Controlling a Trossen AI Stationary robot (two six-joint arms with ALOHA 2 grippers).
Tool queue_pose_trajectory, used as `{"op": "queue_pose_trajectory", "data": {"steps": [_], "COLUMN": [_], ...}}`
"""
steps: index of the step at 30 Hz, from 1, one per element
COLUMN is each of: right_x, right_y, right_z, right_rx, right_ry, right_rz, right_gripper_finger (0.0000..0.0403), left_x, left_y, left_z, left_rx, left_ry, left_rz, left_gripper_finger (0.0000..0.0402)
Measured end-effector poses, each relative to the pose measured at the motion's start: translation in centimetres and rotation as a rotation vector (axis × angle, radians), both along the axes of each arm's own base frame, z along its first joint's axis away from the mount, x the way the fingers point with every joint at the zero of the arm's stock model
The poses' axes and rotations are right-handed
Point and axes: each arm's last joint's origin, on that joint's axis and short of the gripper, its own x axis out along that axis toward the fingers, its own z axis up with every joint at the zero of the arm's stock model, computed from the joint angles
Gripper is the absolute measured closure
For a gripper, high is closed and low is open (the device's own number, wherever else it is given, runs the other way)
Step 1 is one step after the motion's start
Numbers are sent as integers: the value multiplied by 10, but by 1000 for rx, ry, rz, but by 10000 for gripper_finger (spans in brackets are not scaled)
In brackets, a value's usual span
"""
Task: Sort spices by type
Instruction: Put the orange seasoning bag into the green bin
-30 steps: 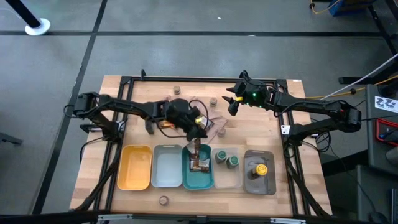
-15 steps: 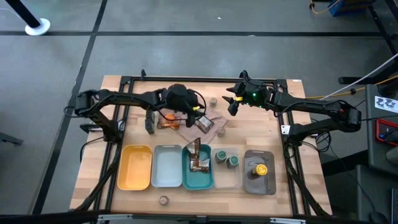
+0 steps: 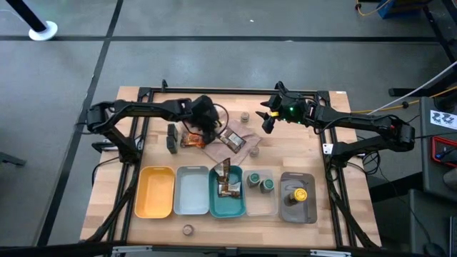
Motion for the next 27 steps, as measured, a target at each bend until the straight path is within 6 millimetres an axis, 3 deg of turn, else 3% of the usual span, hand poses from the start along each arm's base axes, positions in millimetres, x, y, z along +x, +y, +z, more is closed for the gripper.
{"op": "queue_pose_trajectory", "data": {"steps": [7,12,17,27], "right_x": [0,0,0,0], "right_y": [0,0,0,0], "right_z": [0,-1,-1,0], "right_rx": [2,2,2,2], "right_ry": [6,6,6,5], "right_rz": [0,0,0,0], "right_gripper_finger": [196,196,196,196], "left_x": [-26,-39,-41,-37], "left_y": [-10,-12,-11,-10], "left_z": [-10,-13,-14,-26], "left_rx": [-126,-72,19,27], "left_ry": [280,437,480,532], "left_rz": [42,46,-18,-89], "left_gripper_finger": [247,247,247,246]}}
